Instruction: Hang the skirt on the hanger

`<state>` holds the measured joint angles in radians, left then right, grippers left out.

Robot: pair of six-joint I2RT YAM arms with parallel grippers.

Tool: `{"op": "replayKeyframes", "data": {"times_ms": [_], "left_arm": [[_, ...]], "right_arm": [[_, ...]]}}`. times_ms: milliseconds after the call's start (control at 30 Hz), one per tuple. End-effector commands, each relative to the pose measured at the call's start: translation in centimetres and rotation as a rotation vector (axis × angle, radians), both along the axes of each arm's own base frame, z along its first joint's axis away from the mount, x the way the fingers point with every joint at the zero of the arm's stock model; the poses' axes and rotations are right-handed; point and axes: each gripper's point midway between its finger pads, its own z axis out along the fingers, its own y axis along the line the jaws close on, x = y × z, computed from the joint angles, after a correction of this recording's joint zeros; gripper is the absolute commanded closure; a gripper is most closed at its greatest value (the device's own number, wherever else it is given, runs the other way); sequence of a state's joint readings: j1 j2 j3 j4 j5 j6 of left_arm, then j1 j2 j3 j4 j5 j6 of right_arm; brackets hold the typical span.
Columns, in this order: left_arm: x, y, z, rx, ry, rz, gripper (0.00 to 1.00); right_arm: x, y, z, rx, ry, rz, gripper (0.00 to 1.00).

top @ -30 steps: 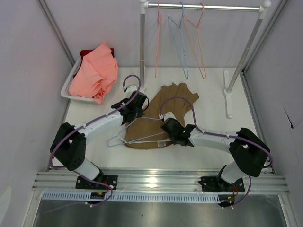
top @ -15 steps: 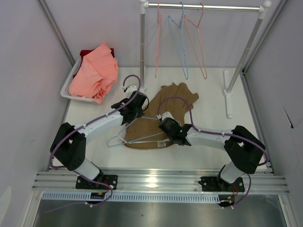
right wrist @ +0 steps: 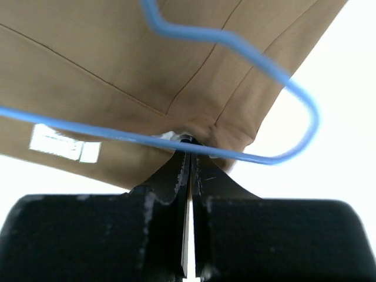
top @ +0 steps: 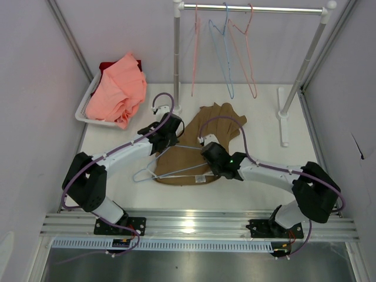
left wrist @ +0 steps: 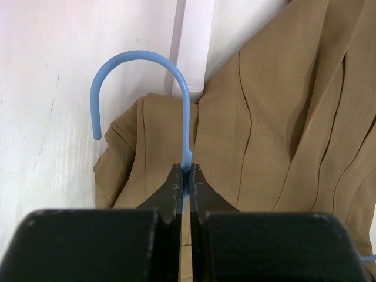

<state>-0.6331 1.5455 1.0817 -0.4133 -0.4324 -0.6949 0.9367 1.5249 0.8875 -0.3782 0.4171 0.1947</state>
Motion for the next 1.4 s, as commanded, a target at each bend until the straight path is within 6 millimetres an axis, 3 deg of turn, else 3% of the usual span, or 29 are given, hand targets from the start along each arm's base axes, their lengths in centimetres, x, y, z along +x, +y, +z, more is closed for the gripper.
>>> {"op": "replayKeyframes", "data": {"times_ms": [0,167,500,1367], "left_arm": [[0.9,-0.4,1.5,-0.024,-0.041,-0.027,1.00],[0.6,-0.7,1.6,-0.038,-0.049,-0.060,1.00],[0.2,-0.7,1.9,-0.032,-0.079,-0.078,1.00],[-0.8,1.7,0.4,0.028,-0.084,-0.014,1.00]], "right_arm": [[1.0,1.1,3.8,0.158,-0.031,-0.029,1.00],[1.4,0.1,5.2,0.246,-0.016,-0.058,1.00],[2.3,-0.8,5.5,0.309,0.021,-0.116,1.00],[4.7,-1.0,3.7,0.339,0.098,-0.201,1.00]]}}
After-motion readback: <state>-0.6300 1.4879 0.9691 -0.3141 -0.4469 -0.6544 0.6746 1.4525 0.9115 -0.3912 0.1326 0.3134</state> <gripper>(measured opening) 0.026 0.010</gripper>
